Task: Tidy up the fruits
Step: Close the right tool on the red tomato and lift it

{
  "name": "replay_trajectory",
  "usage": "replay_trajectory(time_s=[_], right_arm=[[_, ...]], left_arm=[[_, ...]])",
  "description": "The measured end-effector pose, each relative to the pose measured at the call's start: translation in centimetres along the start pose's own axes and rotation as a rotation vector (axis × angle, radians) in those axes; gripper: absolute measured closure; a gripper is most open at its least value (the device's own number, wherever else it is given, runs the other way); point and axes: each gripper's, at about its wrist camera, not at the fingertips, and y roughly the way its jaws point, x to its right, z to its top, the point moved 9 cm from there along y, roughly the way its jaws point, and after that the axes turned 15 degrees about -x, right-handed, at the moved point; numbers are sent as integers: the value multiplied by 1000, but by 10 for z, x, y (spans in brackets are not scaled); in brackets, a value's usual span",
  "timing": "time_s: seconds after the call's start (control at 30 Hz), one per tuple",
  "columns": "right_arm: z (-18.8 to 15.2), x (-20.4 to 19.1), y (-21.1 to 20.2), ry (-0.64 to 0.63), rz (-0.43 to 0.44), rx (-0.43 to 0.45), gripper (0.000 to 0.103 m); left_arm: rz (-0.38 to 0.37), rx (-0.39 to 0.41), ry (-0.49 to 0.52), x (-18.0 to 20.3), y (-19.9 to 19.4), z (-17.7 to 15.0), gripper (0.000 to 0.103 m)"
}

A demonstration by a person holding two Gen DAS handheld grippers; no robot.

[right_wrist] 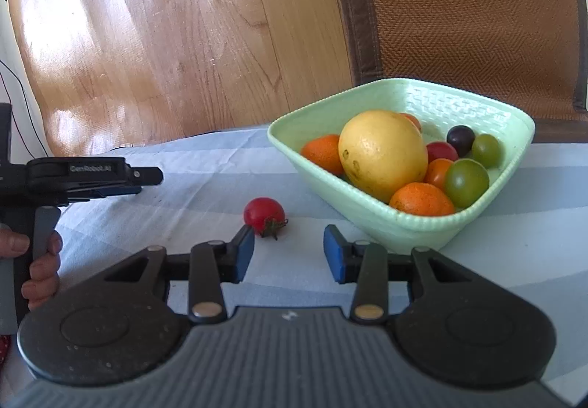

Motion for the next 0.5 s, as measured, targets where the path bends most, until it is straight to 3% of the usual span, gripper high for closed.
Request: replay_trajectory(time_s=[0.13,0.3,0.4,0.5], right_arm=[[0,1,-9,8,12,10,52],[-3,8,-57,56,50,88,49],[-11,12,-67,91,61,75,49],[-18,3,-60,87,47,49,49]], left_arm=[[-36,-11,-37,-6,2,1,56],[-41,-15,-28,-4,2,0,50],[-52,-8,-27,-3,0,1,49],[-112,15,-20,2,-5,3,49]])
